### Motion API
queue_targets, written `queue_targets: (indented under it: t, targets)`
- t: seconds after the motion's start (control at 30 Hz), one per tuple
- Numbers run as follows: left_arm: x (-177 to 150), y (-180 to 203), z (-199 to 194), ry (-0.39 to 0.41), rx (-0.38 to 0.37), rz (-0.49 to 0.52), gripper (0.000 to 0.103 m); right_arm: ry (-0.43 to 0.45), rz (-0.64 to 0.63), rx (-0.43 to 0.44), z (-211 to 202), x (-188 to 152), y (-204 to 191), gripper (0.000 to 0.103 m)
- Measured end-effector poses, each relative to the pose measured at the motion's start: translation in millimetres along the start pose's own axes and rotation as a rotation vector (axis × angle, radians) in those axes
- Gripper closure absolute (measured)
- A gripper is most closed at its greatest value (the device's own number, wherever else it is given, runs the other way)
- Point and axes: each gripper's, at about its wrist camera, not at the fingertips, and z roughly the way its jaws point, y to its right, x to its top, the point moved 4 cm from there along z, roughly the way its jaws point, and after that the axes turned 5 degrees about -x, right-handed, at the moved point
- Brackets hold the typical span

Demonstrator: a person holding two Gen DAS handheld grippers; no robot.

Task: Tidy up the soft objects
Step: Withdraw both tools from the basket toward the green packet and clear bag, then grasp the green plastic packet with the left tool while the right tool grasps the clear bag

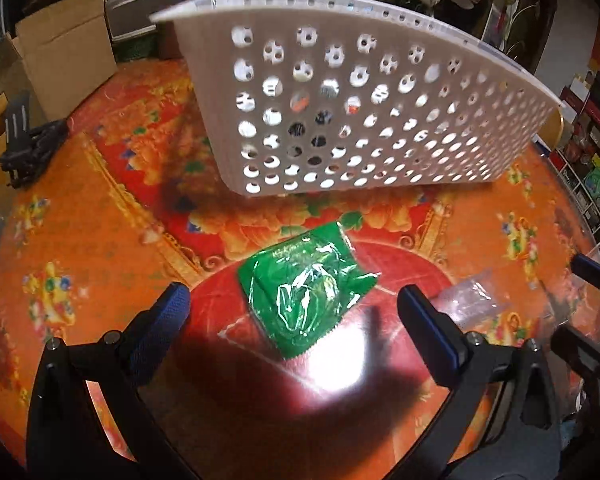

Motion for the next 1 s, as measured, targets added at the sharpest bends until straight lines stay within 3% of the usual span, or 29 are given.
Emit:
queue_targets:
  t: [0.17,0.23,0.4,0.63,1.0]
  targets:
    - [2,2,8,0.0,0.025,0.01,0.013,-0.008,0.013,0.018,2,-9,1,0.0]
    - [2,5,7,0.01,0.032,0.027,0.028,-0.012,0.016,0.028,3,-10,0,0.0]
    - [3,17,4,0.034,0.03,0.07,0.042,-0.024,0.023,0.044,4,-12,-5,0.0]
    - [-5,15,-9,0.07,-0.001,0.061,0.046,-0.02,0.012,0.061,5,-11,-18,0.0]
    - [-12,-15,-66,0.17,-0.001,0.014,0.046,-0.043,-0.005,0.086,27,0,-50,0.001]
